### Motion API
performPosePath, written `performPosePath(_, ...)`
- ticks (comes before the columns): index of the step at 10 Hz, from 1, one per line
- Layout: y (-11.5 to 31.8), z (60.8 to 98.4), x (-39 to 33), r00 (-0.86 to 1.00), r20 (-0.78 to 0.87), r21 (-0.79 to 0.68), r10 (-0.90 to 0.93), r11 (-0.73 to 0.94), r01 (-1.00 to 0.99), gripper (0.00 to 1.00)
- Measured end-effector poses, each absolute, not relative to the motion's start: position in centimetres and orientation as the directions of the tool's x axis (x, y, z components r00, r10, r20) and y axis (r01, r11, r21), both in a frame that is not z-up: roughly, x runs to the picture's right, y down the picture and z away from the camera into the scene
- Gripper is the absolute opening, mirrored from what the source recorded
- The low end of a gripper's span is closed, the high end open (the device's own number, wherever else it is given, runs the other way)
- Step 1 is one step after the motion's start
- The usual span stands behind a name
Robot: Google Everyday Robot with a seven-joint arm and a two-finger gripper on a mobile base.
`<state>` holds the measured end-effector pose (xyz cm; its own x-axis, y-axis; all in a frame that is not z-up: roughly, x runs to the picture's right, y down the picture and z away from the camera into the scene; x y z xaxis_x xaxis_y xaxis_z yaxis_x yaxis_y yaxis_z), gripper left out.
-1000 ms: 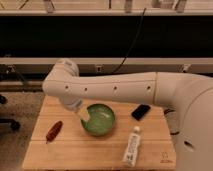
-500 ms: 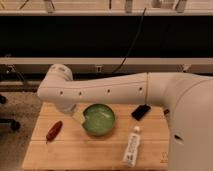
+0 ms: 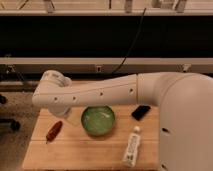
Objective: Drag the pepper across the table
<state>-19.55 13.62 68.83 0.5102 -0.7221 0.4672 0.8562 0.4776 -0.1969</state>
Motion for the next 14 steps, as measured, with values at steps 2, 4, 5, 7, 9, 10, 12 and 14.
performPosePath(2, 14.6, 70.1, -20.6, 0.483, 0.483, -0.177, -0.73, 0.459, 0.871, 0.8)
performPosePath(4, 15.3, 71.0, -21.9, 0.459, 0.496, -0.152, -0.737, 0.447, 0.882, 0.8)
performPosePath(5, 15.8, 71.3, -22.6, 0.443, 0.504, -0.137, -0.741, 0.438, 0.888, 0.8)
performPosePath(7, 16.4, 72.0, -22.8, 0.431, 0.516, -0.132, -0.74, 0.429, 0.894, 0.8)
performPosePath(9, 17.6, 73.2, -24.2, 0.396, 0.54, -0.107, -0.742, 0.406, 0.907, 0.8)
performPosePath(10, 17.9, 73.6, -24.5, 0.387, 0.546, -0.101, -0.743, 0.4, 0.911, 0.8)
performPosePath(12, 18.7, 74.7, -24.6, 0.381, 0.553, -0.1, -0.741, 0.395, 0.913, 0.8)
performPosePath(14, 19.6, 75.5, -25.0, 0.368, 0.562, -0.098, -0.741, 0.382, 0.919, 0.8)
